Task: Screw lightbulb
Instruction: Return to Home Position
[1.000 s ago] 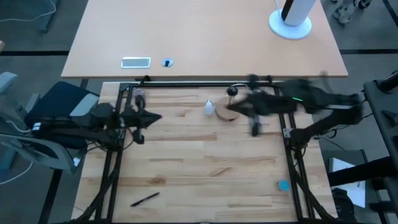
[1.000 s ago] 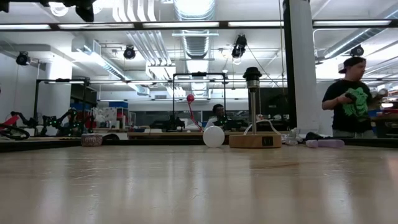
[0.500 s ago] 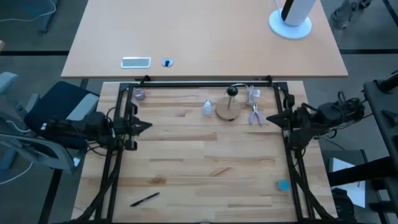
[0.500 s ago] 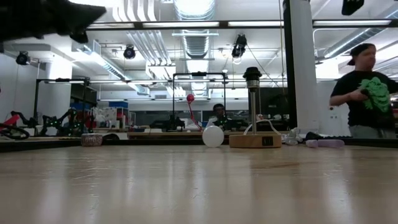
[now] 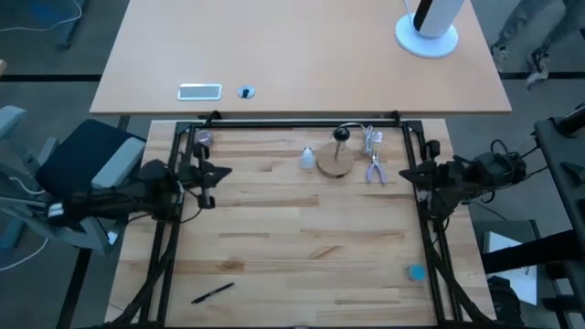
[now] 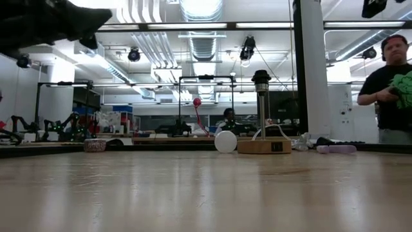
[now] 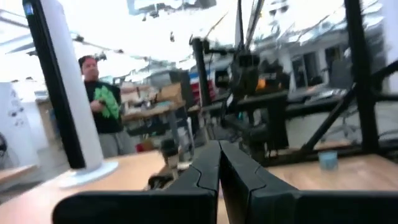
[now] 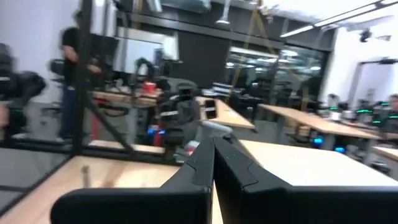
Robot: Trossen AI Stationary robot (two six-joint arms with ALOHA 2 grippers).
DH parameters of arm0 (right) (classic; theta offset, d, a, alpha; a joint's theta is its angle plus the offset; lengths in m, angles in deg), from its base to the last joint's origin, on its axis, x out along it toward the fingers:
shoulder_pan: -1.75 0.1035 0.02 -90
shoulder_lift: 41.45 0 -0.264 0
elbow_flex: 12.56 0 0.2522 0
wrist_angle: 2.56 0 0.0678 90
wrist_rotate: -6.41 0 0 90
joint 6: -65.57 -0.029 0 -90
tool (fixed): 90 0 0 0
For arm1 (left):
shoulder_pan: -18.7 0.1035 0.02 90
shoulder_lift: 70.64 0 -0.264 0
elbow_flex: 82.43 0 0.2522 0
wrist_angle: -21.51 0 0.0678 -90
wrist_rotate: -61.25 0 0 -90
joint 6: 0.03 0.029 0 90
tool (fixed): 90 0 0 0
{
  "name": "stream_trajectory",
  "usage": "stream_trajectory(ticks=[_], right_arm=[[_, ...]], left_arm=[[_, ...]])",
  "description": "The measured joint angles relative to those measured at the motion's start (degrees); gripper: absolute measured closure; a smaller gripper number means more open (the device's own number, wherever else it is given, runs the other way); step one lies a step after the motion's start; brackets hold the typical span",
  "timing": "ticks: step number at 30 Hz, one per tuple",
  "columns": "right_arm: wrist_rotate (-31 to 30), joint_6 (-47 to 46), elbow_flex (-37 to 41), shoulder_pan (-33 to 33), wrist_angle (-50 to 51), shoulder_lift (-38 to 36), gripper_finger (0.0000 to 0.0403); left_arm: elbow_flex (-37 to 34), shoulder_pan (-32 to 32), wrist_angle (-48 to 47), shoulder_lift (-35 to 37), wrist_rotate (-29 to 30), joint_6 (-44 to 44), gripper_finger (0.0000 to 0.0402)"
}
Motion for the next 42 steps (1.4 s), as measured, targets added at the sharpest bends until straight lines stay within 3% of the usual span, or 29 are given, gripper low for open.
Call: stream_trajectory(ticks=[4, 8, 12, 17, 26, 32, 35, 39, 42], right_arm=[[3.19, -3.21, -2.85, 0.00, 8.16, -4.87, 0.0403], [5.08, -4.79, -4.07, 0.00, 13.39, -4.93, 0.0403], [6.83, -3.32, -2.75, -0.12, 13.48, -4.60, 0.0403], [5.64, -1.72, 3.36, -0.14, 5.01, -5.29, 0.0403], [5.61, 0.06, 26.16, -0.20, -25.09, -4.89, 0.0403], [5.19, -0.02, 26.64, -0.39, -23.01, -3.78, 0.0403], [5.79, -6.61, 26.60, -0.37, -19.36, -2.99, 0.0403], [11.67, -19.26, 26.62, -0.37, -11.58, -1.80, 0.0403], [17.65, -22.46, 26.62, -0.35, -12.37, -0.82, 0.0403]], left_arm=[[2.00, 5.83, -5.46, 5.82, -9.85, -5.70, 0.0401], [4.57, 6.84, -23.07, 14.80, -10.01, -10.74, 0.0401], [5.00, 6.59, -30.88, 21.64, -8.93, -12.46, 0.0401], [4.57, 6.38, -32.87, 19.99, -8.92, -12.67, 0.0401], [0.70, 6.35, -33.29, 17.95, -8.97, -15.71, 0.0401], [0.44, 6.32, -28.54, 16.33, -9.28, -27.06, 0.0401], [0.46, 6.32, -28.21, 15.81, -9.27, -30.02, 0.0401], [0.64, 6.32, -27.97, 14.45, -9.26, -29.66, 0.0401], [0.66, 6.32, -28.07, 13.46, -9.28, -29.62, 0.0401]])
